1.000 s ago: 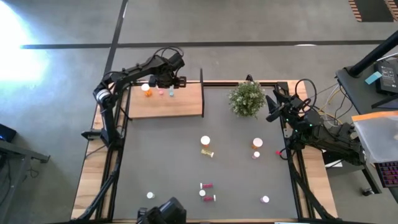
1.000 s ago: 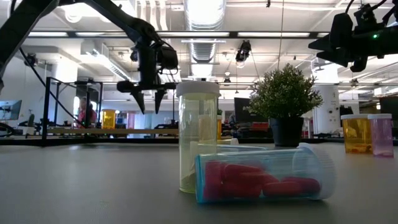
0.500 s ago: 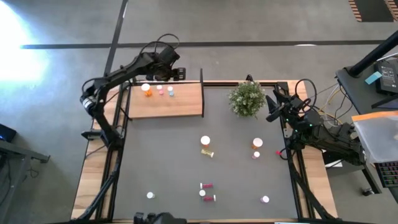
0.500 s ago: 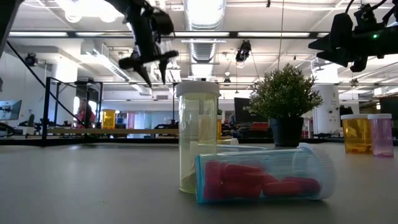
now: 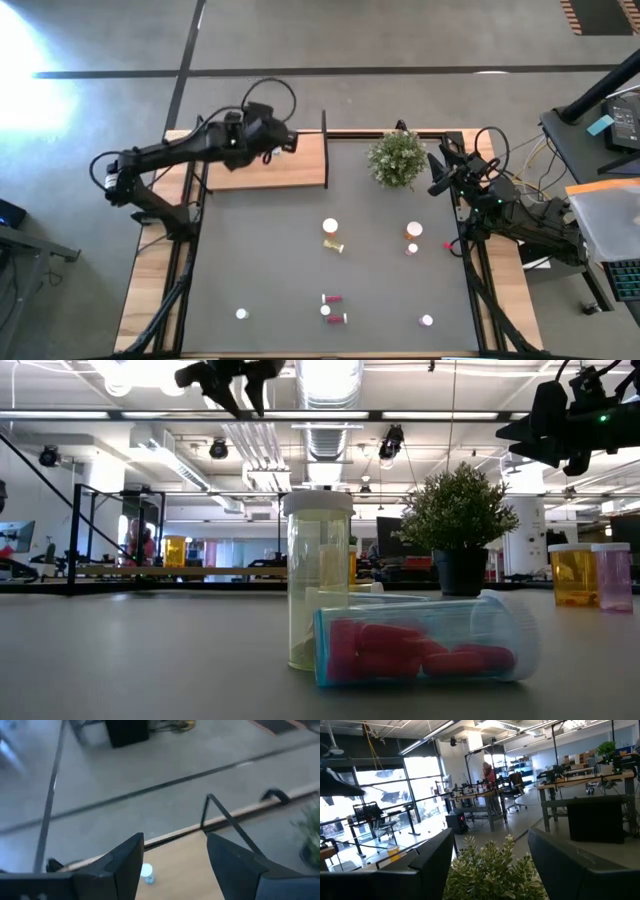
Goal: Pick and place medicine bottles onto shelf by color
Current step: Put the left large orange pill bottle on the shelf aligned with the other large orange pill bottle
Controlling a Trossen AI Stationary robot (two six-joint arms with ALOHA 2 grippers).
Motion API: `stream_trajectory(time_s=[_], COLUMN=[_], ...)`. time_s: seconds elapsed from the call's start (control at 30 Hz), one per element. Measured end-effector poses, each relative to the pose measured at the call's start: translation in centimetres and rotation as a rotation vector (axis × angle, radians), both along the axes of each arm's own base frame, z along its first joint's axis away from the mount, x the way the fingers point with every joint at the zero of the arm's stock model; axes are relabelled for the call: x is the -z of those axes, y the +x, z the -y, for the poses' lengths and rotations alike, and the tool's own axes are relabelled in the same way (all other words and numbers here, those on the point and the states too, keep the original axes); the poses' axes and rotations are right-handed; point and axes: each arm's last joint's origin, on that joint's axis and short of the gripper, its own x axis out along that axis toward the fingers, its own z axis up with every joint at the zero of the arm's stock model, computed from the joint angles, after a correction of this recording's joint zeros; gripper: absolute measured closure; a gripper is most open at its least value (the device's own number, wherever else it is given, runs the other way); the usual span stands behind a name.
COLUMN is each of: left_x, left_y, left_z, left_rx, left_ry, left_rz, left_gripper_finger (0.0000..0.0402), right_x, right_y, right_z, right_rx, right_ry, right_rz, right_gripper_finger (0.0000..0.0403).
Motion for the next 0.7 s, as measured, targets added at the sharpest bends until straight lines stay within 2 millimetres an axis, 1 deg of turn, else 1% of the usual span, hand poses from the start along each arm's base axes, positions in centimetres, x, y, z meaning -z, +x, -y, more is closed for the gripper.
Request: stream_trajectory(time_s=[0.1, 0.23, 0.43, 0.57, 0.7], left_x=[-0.2, -0.7, -1.4, -1.4, -1.4], left_y=[-0.5, -1.1, -2.9, -3.7, -4.0], left_z=[1.5, 3.0, 4.8, 6.2, 8.2], left_rx=[0.087, 0.177, 0.358, 0.482, 0.639], left_ry=[0.012, -0.02, -0.141, -0.232, -0.338], left_rz=[-0.083, -0.08, -0.064, -0.075, -0.06], left_gripper_finger=[0.0201, 0.0201, 0.0201, 0.0201, 0.0201], right_x=[0.0, 0.0, 0.0, 0.0, 0.0], right_y=[0.0, 0.0, 0.0, 0.0, 0.0], right_z=[0.0, 0.0, 0.0, 0.0, 0.0], right_rx=[0.0, 0.0, 0.0, 0.0, 0.0], right_ry=[0.0, 0.0, 0.0, 0.0, -0.001], right_rz=[0.0, 0.0, 0.0, 0.0, 0.0], right_gripper_finger=[0.0154, 0.0154, 0.0154, 0.0154, 0.0154])
